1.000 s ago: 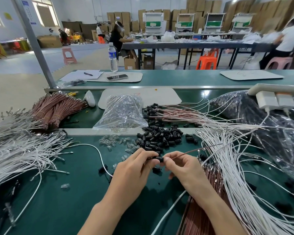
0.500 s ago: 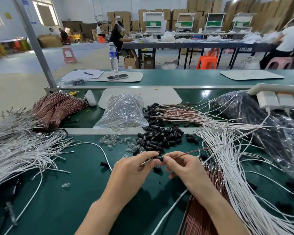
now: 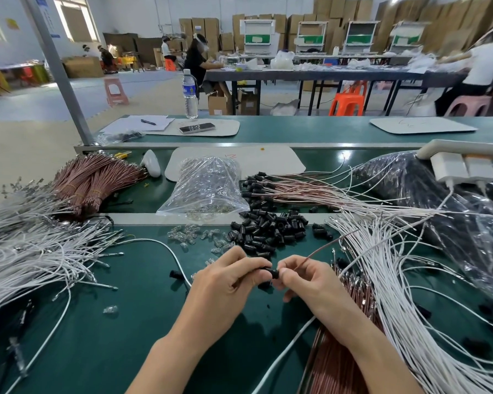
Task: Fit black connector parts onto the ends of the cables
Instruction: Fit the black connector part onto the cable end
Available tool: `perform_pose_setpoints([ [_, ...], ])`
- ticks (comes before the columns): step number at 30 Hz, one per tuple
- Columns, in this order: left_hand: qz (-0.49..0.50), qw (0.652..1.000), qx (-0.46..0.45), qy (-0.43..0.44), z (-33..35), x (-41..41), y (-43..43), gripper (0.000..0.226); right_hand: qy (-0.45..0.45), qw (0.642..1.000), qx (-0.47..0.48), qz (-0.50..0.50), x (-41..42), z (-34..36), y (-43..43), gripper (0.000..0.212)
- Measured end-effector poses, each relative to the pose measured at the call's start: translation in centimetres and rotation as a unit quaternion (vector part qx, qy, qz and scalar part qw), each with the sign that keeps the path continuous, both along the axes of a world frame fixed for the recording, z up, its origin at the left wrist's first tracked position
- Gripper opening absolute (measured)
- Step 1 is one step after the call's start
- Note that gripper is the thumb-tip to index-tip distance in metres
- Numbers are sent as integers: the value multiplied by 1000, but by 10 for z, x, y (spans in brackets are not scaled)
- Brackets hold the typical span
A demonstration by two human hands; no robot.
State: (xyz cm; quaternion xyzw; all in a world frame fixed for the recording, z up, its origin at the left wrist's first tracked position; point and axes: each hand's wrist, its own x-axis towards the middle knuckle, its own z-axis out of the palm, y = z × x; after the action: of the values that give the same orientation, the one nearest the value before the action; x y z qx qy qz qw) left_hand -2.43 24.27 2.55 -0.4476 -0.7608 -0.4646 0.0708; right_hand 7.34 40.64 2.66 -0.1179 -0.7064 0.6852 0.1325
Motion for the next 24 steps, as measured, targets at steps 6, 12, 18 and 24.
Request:
perform_pose_setpoints([
  [6,-29,999,22,-19,-1,2,3,14,0,999,-38,17,1,1,2,14],
  [12,-38,998,52,-26,0,6,7,12,25,993,-108,38,0,4,0,15],
  [18,-37,994,89,-55,0,6,8,14,54,979,-190,41,-4,6,-4,17],
  [24,-9,992,117,-44,-3,9,11,19,23,975,-221,24,-6,4,-6,34],
])
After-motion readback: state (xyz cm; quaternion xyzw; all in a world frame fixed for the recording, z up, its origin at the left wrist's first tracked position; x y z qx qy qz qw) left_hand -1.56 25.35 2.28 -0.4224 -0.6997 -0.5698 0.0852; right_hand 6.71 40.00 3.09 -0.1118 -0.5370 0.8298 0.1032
